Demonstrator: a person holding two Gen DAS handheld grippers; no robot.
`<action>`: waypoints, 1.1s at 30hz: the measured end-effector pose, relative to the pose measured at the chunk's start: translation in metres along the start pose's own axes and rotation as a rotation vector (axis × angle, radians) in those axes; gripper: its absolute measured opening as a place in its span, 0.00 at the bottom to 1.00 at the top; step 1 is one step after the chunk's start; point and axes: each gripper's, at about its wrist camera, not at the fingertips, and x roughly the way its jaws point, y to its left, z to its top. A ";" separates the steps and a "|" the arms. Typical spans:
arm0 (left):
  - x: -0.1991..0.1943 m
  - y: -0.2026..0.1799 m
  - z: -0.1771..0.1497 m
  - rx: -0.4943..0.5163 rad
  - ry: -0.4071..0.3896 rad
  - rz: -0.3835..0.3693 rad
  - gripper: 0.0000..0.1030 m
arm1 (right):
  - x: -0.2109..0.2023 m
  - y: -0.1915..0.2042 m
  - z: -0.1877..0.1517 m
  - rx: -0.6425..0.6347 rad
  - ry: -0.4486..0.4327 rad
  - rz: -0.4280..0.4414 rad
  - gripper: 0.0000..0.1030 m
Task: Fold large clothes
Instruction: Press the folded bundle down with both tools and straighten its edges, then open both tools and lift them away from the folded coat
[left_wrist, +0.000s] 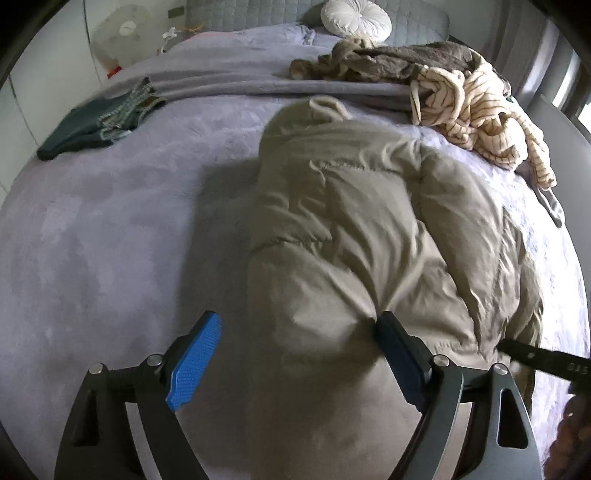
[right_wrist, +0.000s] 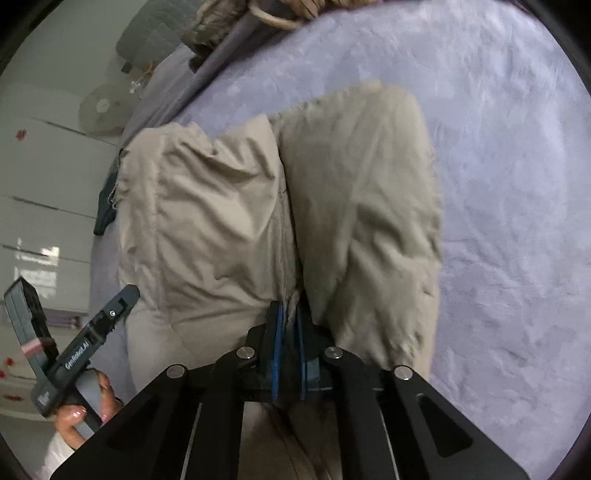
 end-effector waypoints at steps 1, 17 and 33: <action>-0.008 0.004 -0.003 -0.002 -0.011 -0.007 0.84 | -0.007 0.003 -0.002 -0.010 -0.016 -0.003 0.06; -0.004 0.016 -0.050 0.013 0.077 -0.002 0.92 | 0.014 0.024 -0.050 -0.104 0.092 -0.106 0.06; -0.022 0.017 -0.052 0.007 0.120 0.012 0.92 | -0.059 0.035 -0.087 -0.101 0.046 -0.190 0.10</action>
